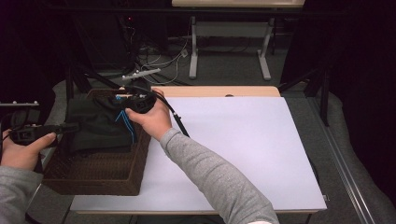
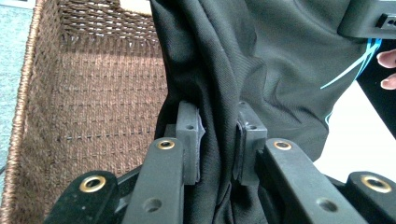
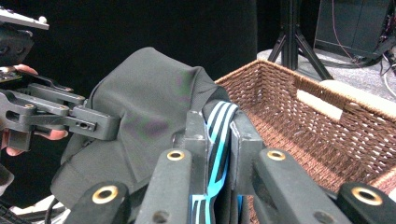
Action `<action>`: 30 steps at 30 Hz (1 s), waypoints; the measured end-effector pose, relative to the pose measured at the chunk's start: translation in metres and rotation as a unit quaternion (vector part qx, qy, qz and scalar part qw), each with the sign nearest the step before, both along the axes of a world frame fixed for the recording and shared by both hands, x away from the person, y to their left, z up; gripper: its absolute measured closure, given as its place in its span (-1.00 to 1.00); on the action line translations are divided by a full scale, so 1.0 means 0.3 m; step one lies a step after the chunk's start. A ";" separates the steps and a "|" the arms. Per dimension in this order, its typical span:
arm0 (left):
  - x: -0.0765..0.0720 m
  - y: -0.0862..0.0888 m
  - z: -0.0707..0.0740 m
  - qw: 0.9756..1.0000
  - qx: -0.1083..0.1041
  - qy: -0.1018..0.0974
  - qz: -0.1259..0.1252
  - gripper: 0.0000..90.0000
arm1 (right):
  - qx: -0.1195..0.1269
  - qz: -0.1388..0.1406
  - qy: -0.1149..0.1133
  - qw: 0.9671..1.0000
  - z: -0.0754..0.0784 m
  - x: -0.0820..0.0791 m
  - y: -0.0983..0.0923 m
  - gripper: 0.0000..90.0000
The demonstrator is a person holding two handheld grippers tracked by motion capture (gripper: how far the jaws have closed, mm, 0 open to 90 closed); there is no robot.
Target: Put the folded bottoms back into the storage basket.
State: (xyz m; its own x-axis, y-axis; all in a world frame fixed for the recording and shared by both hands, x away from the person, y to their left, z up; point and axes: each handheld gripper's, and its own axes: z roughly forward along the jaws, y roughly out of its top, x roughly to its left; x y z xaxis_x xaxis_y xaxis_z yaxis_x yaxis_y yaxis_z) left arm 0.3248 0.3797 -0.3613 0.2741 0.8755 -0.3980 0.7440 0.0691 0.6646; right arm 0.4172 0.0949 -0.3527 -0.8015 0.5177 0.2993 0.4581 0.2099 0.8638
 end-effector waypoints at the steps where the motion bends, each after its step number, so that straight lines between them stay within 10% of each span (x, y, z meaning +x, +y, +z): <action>1: 0.001 0.002 -0.003 1.000 0.001 0.000 -0.001 0.68 | 0.001 -0.001 0.001 1.000 -0.003 -0.001 0.003 0.78; 30: 0.044 0.049 -0.164 0.999 0.009 0.042 -0.004 0.68 | -0.022 0.000 0.033 0.999 -0.174 0.000 0.055 0.78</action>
State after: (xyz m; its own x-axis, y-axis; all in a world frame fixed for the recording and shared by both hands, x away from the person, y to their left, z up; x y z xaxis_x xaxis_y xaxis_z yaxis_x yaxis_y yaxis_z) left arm 0.3381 0.3944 -0.4104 0.2480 0.8805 -0.4040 0.7975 0.0512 0.6011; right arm 0.4172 0.1115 -0.4049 -0.7812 0.5311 0.3280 0.5133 0.2476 0.8217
